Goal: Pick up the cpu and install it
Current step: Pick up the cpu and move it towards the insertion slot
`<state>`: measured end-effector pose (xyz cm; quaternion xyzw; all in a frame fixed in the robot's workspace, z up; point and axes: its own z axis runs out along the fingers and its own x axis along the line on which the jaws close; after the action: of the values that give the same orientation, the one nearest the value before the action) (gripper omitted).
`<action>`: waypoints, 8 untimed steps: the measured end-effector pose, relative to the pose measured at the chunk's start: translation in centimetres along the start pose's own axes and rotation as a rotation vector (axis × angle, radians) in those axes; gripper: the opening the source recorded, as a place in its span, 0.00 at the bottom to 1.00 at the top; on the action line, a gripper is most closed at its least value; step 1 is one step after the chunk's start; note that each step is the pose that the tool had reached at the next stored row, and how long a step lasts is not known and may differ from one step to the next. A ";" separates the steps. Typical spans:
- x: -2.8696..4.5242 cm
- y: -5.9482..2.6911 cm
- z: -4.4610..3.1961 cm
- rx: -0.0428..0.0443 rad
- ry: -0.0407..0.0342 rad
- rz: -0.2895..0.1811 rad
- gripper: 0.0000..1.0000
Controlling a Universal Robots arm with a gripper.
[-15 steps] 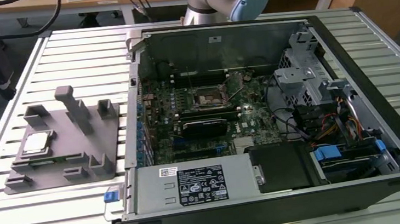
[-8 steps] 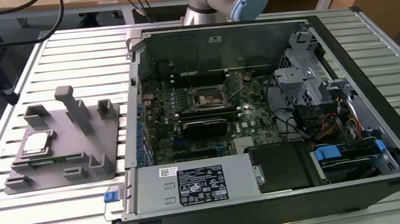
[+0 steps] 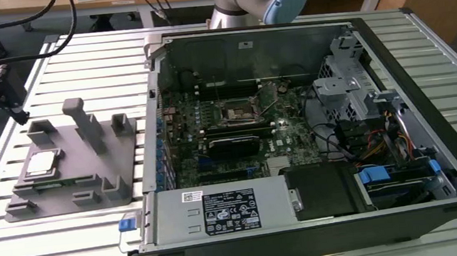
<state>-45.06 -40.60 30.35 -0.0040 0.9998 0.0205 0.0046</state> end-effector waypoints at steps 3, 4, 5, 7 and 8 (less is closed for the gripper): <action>0.01 -0.05 0.54 0.0002 0.0000 -0.001 0.71; 0.01 -0.07 0.72 0.0003 0.0000 -0.002 0.71; 0.01 -0.08 0.91 0.0004 0.0001 -0.003 0.71; 0.02 -0.11 1.27 0.0009 0.0001 -0.003 0.71; 0.02 -0.13 1.45 0.0013 0.0002 -0.004 0.71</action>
<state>-45.07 -40.67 28.90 -0.0058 0.9998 0.0199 0.0045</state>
